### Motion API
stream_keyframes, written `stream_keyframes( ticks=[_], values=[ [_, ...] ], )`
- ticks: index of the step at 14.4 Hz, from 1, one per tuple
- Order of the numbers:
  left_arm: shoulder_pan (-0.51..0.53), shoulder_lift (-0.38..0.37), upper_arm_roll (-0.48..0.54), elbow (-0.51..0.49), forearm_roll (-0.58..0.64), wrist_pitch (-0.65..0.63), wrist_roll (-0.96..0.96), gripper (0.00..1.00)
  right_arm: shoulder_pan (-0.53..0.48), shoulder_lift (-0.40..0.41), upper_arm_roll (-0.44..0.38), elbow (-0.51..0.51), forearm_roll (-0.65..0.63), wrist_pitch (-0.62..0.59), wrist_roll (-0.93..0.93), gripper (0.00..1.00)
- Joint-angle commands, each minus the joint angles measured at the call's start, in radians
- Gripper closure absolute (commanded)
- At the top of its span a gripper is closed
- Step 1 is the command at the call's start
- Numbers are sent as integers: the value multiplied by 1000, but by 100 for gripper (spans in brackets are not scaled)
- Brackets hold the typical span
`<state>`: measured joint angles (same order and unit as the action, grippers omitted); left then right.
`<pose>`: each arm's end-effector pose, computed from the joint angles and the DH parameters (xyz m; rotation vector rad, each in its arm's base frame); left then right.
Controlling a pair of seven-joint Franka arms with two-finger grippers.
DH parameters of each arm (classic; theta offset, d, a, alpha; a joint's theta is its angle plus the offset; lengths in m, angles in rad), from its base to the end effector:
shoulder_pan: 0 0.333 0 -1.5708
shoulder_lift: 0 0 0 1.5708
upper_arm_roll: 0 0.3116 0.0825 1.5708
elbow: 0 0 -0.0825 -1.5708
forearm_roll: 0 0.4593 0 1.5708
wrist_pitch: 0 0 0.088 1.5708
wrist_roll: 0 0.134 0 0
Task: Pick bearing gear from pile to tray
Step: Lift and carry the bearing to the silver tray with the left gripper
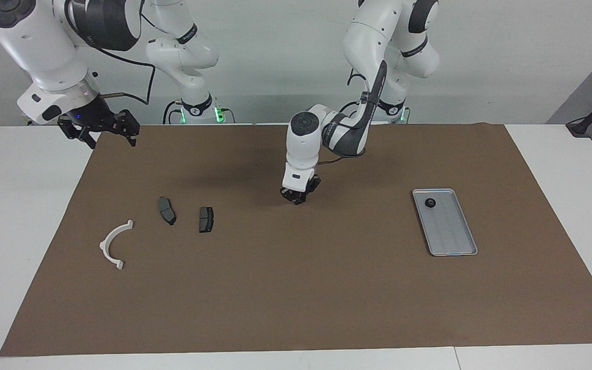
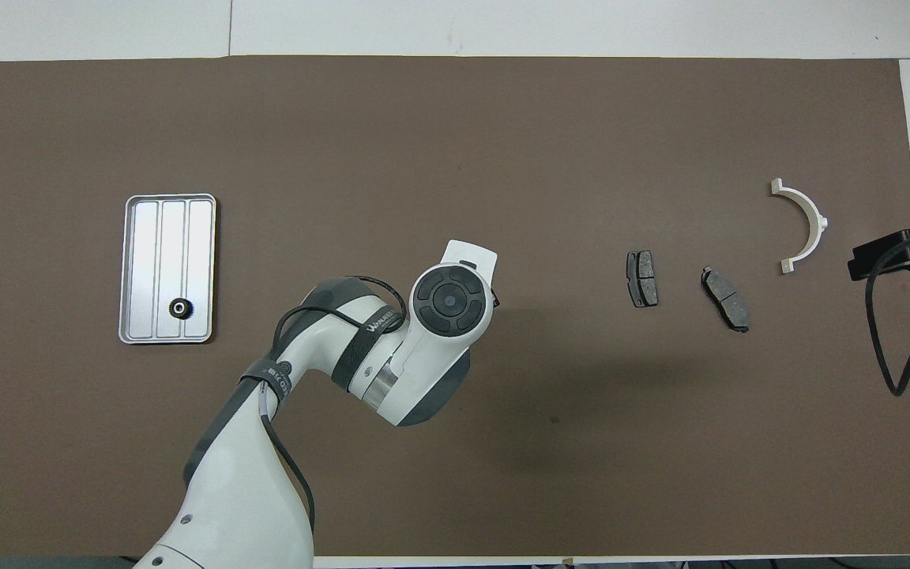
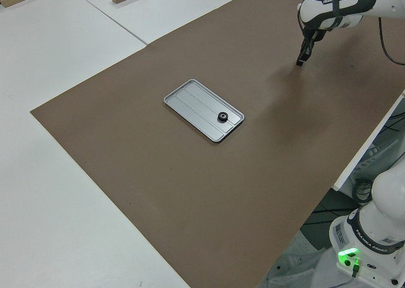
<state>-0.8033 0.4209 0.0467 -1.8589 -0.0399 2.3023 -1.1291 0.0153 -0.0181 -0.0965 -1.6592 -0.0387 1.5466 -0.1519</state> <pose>0.5046 -0.4794 0.2156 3.0560 0.6108 0.0073 0.6133 -0.0556 0.5544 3.1101 0.1115 -0.1530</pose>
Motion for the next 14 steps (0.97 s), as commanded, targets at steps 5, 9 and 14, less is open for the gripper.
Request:
stream_keyframes(
  ticks=[5,9,14],
  values=[
    [3,-56,91,1,15,-56,-5,100,3,-26,-3,-30,20,9,14,0],
    [116,-165,110,-6,15,-171,153,100,2,-32,-3,-42,20,12,14,0],
    [341,-175,110,-17,15,-190,481,100,0,-34,-3,-42,20,12,17,0]
  ],
)
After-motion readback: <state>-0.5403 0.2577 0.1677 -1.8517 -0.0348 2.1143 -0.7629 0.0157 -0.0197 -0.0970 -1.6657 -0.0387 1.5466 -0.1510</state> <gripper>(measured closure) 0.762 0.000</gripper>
